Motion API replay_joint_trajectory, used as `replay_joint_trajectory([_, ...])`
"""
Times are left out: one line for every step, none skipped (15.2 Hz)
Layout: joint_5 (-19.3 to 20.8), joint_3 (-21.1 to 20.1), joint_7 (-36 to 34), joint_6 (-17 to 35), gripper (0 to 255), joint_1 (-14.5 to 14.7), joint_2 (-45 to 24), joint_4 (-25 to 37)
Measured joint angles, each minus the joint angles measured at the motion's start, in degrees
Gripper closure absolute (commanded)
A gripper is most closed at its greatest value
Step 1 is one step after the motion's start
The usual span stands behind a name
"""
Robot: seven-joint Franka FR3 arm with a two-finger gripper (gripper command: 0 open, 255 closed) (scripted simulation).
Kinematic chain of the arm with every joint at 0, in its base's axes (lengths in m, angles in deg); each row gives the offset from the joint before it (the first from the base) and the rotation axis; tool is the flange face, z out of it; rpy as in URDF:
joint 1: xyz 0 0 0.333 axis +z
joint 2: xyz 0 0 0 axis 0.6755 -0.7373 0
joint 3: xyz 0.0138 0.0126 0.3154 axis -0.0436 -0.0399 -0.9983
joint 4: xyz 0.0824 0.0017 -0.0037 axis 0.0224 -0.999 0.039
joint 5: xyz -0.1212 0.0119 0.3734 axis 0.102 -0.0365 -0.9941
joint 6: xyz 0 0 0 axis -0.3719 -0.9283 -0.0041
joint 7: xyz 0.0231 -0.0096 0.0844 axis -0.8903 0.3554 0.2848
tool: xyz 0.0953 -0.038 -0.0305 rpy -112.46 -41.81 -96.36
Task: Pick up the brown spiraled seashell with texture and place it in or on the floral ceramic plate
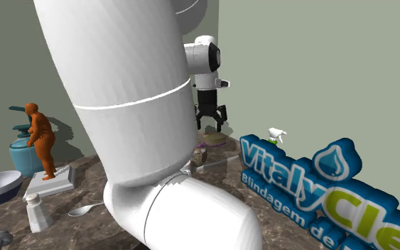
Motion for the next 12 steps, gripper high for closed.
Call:
replay_joint_trajectory([1.2, -0.9, -1.2, 1.0, 0, 0.0, -2.4, 1.0])
replay_joint_trajectory([2.5, -1.5, -2.3, 1.5, 0, 0.0, -4.5, 2.2])
replay_joint_trajectory([3.9, -2.3, -3.7, 2.5, 0, 0.1, -6.9, 3.2])
replay_joint_trajectory([5.6, -3.0, -5.3, 3.6, 0, 0.3, -9.7, 4.4])
replay_joint_trajectory([7.1, -3.7, -6.9, 4.3, 0, 0.7, -11.9, 5.4])
replay_joint_trajectory([8.7, -4.1, -8.2, 4.7, 0, 1.0, -14.2, 6.7])
replay_joint_trajectory([10.2, -4.5, -9.5, 4.8, 0, 1.4, -16.4, 8.2])
replay_joint_trajectory([11.6, -4.5, -10.4, 5.0, 0, 1.7, -18.4, 9.5])
replay_joint_trajectory([12.3, -4.7, -11.2, 5.3, 0, 2.0, -19.4, 9.8])
replay_joint_trajectory([12.7, -4.7, -11.7, 6.1, 0, 2.2, -19.9, 9.3])
replay_joint_trajectory([13.2, -4.7, -12.0, 7.0, 0, 2.3, -20.4, 8.9])
replay_joint_trajectory([13.6, -4.6, -12.3, 7.8, 0, 2.3, -21.1, 8.6])
